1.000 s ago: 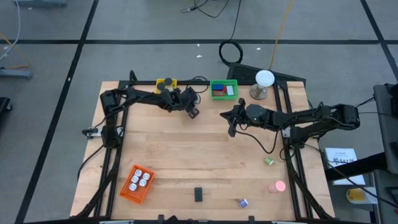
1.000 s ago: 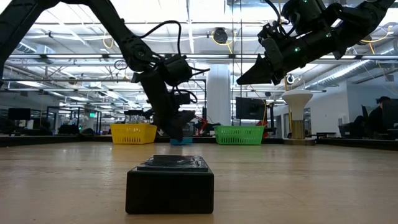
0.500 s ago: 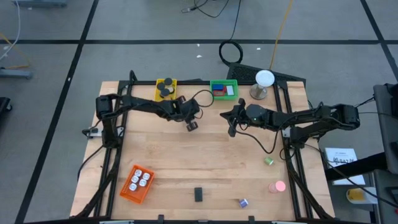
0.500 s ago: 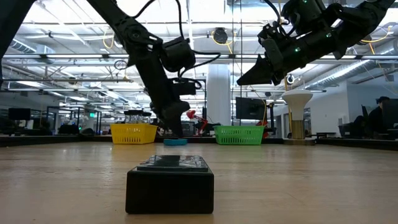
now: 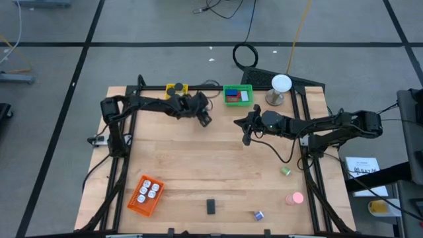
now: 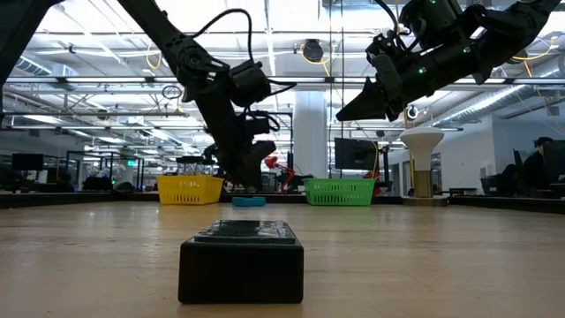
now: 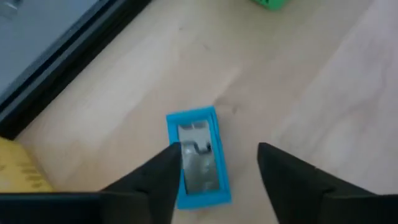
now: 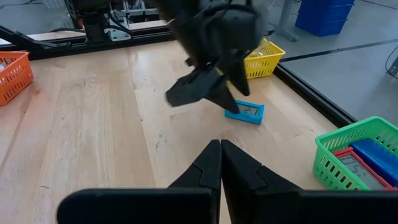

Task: Pick & Place Office items
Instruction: Put the light blue digital clock into the green bin

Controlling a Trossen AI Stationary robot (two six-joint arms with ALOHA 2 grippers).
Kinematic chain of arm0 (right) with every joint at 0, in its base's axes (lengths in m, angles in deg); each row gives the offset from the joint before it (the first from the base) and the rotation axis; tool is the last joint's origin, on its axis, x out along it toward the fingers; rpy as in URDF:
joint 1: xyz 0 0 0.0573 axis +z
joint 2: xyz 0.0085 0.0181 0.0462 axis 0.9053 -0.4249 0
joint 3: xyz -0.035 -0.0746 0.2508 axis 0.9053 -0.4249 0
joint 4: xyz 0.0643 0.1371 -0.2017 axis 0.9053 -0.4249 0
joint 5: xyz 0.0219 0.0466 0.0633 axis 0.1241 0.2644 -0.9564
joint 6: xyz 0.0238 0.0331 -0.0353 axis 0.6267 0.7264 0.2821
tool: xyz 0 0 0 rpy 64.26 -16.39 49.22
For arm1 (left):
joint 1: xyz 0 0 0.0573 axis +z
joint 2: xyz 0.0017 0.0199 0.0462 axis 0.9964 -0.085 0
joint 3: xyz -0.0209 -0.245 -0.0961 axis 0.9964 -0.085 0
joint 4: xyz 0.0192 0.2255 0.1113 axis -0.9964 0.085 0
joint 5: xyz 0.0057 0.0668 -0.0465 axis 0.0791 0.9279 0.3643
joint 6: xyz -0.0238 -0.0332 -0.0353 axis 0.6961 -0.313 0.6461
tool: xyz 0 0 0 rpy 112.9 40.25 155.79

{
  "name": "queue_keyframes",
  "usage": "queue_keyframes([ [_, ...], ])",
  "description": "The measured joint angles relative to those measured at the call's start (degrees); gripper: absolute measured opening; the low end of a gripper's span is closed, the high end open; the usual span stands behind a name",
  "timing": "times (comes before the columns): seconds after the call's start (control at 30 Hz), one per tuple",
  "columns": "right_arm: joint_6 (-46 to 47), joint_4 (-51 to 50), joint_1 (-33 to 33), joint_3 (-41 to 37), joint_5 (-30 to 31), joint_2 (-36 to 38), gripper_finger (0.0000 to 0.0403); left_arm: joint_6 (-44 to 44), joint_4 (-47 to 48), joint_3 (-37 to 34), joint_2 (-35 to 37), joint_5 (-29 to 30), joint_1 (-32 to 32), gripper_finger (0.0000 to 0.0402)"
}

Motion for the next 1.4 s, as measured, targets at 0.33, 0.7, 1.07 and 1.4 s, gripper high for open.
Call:
queue_keyframes([
  [0.33,0.0,0.04,0.02,0.0,-0.02,0.0,0.0,-0.64,-0.2,0.04,-1.32,-1.37,1.7,0.0277],
  [0.7,0.02,0.04,0.02,0.0,-0.02,0.0,0.0,-2.1,1.49,0.04,-1.49,-2.07,1.64,0.0228],
  [1.07,0.02,0.07,0.02,0.0,-0.02,0.0,0.0,-1.82,1.52,0.04,-2.3,-1.83,1.78,0.026],
  [1.4,-0.28,0.34,0.73,0.0,0.02,0.0,0.0,-3.69,2.22,0.04,-3.22,-1.55,1.91,0.0211],
])
